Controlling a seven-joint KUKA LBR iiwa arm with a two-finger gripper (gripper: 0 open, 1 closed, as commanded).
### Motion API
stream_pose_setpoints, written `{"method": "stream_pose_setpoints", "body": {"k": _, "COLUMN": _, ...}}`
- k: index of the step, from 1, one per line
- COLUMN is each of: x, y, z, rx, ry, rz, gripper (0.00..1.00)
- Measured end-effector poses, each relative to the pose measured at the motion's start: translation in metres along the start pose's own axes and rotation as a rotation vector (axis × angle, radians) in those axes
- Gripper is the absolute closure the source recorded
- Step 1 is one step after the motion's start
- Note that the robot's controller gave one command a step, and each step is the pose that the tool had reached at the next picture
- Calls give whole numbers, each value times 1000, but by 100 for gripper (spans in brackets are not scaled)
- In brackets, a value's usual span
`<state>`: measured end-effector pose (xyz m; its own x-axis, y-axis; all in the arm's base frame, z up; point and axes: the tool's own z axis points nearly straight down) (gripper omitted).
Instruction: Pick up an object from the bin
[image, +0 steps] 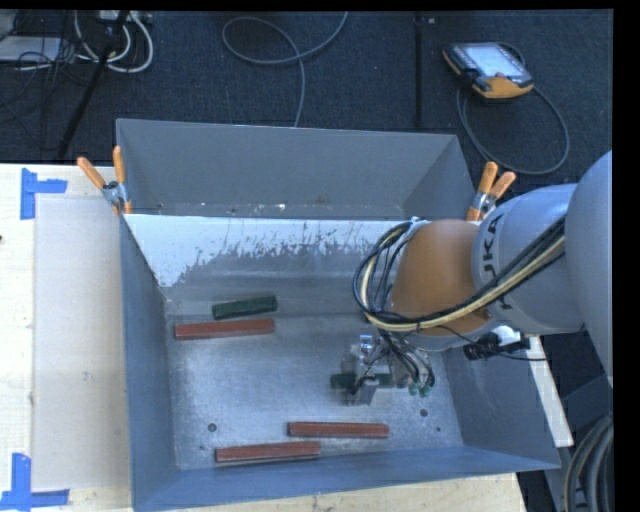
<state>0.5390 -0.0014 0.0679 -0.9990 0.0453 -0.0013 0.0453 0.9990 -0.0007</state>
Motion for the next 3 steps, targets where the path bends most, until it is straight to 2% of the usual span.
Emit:
{"method": "stream_pose_setpoints", "body": {"k": 2, "x": 2, "y": 0, "z": -5, "rx": 0, "ry": 5, "rz": -13, "gripper": 100}}
{"method": "stream_pose_setpoints", "body": {"k": 3, "x": 4, "y": 0, "z": -26, "rx": -1, "ry": 12, "rz": -13, "gripper": 100}}
